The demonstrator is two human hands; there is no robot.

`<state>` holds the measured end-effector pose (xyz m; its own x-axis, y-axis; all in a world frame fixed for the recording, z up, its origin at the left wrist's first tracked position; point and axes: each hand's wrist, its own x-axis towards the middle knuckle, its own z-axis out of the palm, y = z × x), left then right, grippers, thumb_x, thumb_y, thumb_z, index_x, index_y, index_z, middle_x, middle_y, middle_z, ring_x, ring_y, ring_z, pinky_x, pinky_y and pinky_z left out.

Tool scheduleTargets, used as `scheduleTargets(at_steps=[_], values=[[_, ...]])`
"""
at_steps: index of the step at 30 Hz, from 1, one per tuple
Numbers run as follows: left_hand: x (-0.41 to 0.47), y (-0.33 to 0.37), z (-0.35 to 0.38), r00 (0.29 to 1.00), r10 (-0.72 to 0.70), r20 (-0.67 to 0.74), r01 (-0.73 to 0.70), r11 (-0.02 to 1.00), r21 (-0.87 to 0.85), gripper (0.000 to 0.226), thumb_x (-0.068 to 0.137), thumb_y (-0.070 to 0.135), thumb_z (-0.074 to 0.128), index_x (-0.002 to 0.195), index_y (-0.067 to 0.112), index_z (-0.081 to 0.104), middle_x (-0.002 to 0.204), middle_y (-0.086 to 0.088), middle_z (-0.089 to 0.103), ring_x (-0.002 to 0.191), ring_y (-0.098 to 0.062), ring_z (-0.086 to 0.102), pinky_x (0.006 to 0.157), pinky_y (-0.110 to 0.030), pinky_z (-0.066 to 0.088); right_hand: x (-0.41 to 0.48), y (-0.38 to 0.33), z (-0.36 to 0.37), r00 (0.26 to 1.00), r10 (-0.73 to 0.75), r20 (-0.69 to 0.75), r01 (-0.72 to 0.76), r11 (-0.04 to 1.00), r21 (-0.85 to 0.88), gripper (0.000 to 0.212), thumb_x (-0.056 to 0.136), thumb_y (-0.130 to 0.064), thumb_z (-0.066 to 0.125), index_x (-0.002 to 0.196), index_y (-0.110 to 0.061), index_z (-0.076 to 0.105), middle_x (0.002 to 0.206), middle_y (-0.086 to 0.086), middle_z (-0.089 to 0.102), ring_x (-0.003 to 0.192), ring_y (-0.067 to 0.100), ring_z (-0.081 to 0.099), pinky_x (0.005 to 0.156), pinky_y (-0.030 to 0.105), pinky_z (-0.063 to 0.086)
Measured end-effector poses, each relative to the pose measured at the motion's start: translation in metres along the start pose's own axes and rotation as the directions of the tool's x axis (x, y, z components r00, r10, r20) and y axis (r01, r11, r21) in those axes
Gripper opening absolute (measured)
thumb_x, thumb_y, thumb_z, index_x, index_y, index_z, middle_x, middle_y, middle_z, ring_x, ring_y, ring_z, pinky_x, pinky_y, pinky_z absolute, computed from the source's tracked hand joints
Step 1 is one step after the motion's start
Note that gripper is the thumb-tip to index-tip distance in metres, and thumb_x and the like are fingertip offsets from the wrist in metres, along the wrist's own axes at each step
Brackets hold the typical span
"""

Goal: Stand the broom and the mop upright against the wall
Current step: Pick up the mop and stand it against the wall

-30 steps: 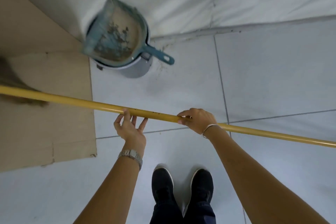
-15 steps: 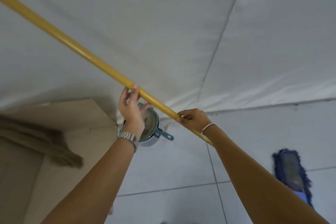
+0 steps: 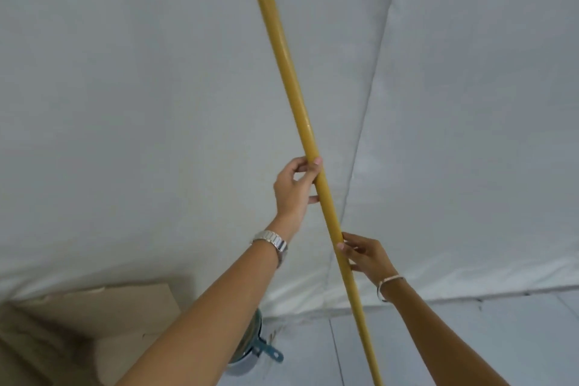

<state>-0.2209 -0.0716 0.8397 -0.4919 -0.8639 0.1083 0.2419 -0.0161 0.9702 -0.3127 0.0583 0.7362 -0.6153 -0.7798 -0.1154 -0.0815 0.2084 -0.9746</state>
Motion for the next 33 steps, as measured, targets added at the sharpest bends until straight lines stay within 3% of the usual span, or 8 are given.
scheduleTargets(at_steps=[6,10,16,23,27,33], values=[[-0.016,0.054,0.067,0.975,0.097,0.201,-0.106,0.994,0.036,0.019,0.081,0.031,0.069,0.094,0.017,0.066,0.085,0.007,0.06,0.079,-0.012,0.065,0.061,-0.047,0.061,-0.03,-0.041,-0.052,0.993,-0.054,-0.103,0.07,0.986,0.155,0.023,0.081,-0.009,0.065,0.101,-0.02,0.066,0.085,0.007,0.068,0.082,0.017,0.066,0.065,0.025,0.057],[-0.031,0.091,0.083,0.946,0.144,0.29,-0.166,0.985,0.052,0.017,0.079,0.031,0.071,0.092,0.021,0.067,0.081,0.011,0.062,0.077,-0.01,0.065,0.06,-0.045,0.061,-0.049,-0.065,-0.062,0.986,-0.123,-0.11,0.142,0.974,0.177,0.02,0.08,-0.009,0.065,0.093,-0.025,0.067,0.081,0.004,0.069,0.08,0.015,0.067,0.063,0.023,0.058],[-0.046,0.143,0.067,0.914,0.215,0.343,-0.258,0.963,0.083,0.022,0.081,0.028,0.07,0.099,0.017,0.068,0.085,0.008,0.062,0.077,-0.013,0.065,0.061,-0.043,0.061,-0.065,-0.107,-0.038,0.975,-0.214,-0.066,0.223,0.96,0.169,0.026,0.083,-0.009,0.062,0.109,-0.009,0.064,0.085,0.008,0.065,0.085,0.023,0.064,0.072,0.031,0.058],[-0.058,0.209,-0.008,0.907,0.285,0.31,-0.331,0.938,0.106,0.03,0.085,0.022,0.066,0.111,0.008,0.063,0.099,-0.008,0.061,0.092,-0.029,0.068,0.063,-0.046,0.06,-0.079,-0.166,0.035,0.962,-0.273,0.002,0.267,0.943,0.2,0.028,0.077,-0.005,0.069,0.105,-0.004,0.063,0.07,0.0,0.058,0.071,0.011,0.065,0.06,0.026,0.059],[-0.067,0.254,-0.073,0.904,0.345,0.251,-0.384,0.915,0.124,0.029,0.086,0.022,0.064,0.11,0.007,0.062,0.095,-0.009,0.063,0.08,-0.022,0.071,0.054,-0.037,0.058,-0.087,-0.2,0.096,0.951,-0.304,0.048,0.281,0.922,0.267,0.019,0.069,-0.01,0.077,0.085,-0.019,0.069,0.061,-0.006,0.064,0.068,0.008,0.07,0.055,0.03,0.06],[-0.075,0.306,-0.188,0.913,0.37,0.173,-0.396,0.904,0.162,0.034,0.088,0.024,0.061,0.116,0.006,0.06,0.098,-0.008,0.067,0.079,-0.017,0.072,0.052,-0.033,0.057,-0.11,-0.243,0.205,0.919,-0.373,0.128,0.33,0.905,0.268,0.018,0.067,-0.015,0.079,0.08,-0.025,0.07,0.066,0.002,0.063,0.072,0.01,0.07,0.06,0.039,0.061]])
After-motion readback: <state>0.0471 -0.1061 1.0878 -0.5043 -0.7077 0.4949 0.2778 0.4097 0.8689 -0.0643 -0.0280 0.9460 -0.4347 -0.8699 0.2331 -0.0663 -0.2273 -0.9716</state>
